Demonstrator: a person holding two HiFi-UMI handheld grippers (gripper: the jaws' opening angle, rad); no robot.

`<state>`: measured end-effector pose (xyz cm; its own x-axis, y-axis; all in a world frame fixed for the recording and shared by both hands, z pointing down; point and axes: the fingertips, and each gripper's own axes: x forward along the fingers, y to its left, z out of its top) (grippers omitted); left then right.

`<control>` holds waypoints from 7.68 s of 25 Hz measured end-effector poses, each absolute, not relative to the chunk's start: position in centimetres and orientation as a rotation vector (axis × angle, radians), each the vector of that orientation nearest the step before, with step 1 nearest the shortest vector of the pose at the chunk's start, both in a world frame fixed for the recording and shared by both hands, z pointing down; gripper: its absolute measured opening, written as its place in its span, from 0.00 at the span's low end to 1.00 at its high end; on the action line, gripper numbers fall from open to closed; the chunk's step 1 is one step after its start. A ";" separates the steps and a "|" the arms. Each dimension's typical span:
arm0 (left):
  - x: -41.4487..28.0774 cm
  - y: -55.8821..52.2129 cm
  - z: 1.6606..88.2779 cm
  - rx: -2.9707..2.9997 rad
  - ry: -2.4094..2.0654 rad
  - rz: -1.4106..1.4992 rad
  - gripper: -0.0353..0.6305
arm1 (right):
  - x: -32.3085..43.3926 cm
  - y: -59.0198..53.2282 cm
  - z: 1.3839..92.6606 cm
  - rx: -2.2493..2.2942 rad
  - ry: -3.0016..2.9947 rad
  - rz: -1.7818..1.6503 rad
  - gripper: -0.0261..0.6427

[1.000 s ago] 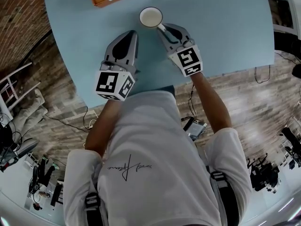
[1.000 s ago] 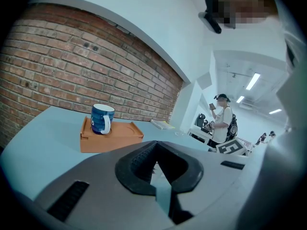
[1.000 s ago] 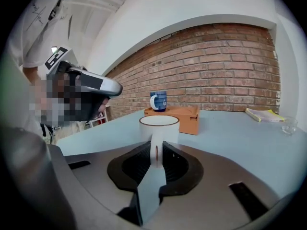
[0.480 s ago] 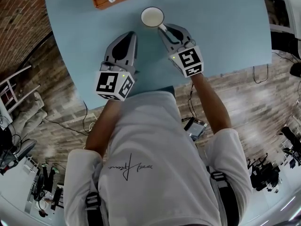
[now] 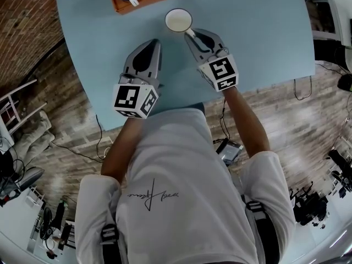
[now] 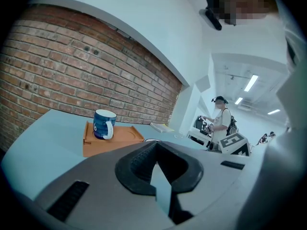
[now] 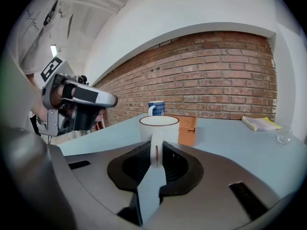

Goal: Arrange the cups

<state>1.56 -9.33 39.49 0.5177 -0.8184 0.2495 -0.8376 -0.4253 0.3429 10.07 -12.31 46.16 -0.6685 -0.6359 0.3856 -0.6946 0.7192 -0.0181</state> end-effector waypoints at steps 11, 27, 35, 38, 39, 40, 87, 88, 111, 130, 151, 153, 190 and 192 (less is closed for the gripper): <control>0.6 -9.5 39.0 2.333 -1.374 0.026 0.06 | 8.5 -13.4 44.1 1.034 -2.601 0.200 0.14; -0.9 -10.1 39.1 2.312 -1.391 0.014 0.06 | 7.7 -16.8 42.4 1.113 -2.623 0.182 0.14; -1.3 -10.5 39.2 2.313 -1.404 0.031 0.06 | 7.7 -19.2 41.7 1.182 -2.626 0.197 0.14; -1.5 -10.6 39.4 2.302 -1.406 0.035 0.06 | 7.6 -20.1 41.7 1.202 -2.624 0.211 0.14; -1.6 -10.6 39.5 2.297 -1.408 0.035 0.06 | 7.6 -20.4 41.7 1.207 -2.625 0.212 0.14; -1.7 -10.7 39.6 2.294 -1.409 0.036 0.06 | 7.5 -20.7 41.6 1.213 -2.625 0.213 0.14; -3.6 -12.5 42.6 2.179 -1.401 0.061 0.06 | 4.9 -27.4 44.2 1.354 -2.580 0.160 0.14; -3.7 -12.5 42.6 2.178 -1.402 0.061 0.06 | 4.9 -27.4 44.3 1.357 -2.580 0.157 0.14; -4.4 -12.0 42.6 2.190 -1.401 0.066 0.06 | 5.4 -26.6 45.0 1.371 -2.569 0.195 0.14; -3.2 -11.2 40.2 2.259 -1.387 0.001 0.06 | 6.9 -22.0 42.5 1.363 -2.588 0.204 0.13; -3.9 -8.2 35.2 2.322 -1.400 -0.133 0.06 | 5.3 -13.4 36.5 1.294 -2.667 0.247 0.09; -4.2 -7.7 34.6 2.328 -1.400 -0.149 0.06 | 5.3 -12.5 35.6 1.300 -2.668 0.239 0.09; -3.3 -3.8 31.4 2.430 -1.285 -0.155 0.06 | 3.3 -3.9 30.9 1.306 -2.694 0.308 0.07; -3.4 -3.8 31.4 2.431 -1.287 -0.149 0.06 | 3.2 -3.8 31.1 1.304 -2.694 0.312 0.07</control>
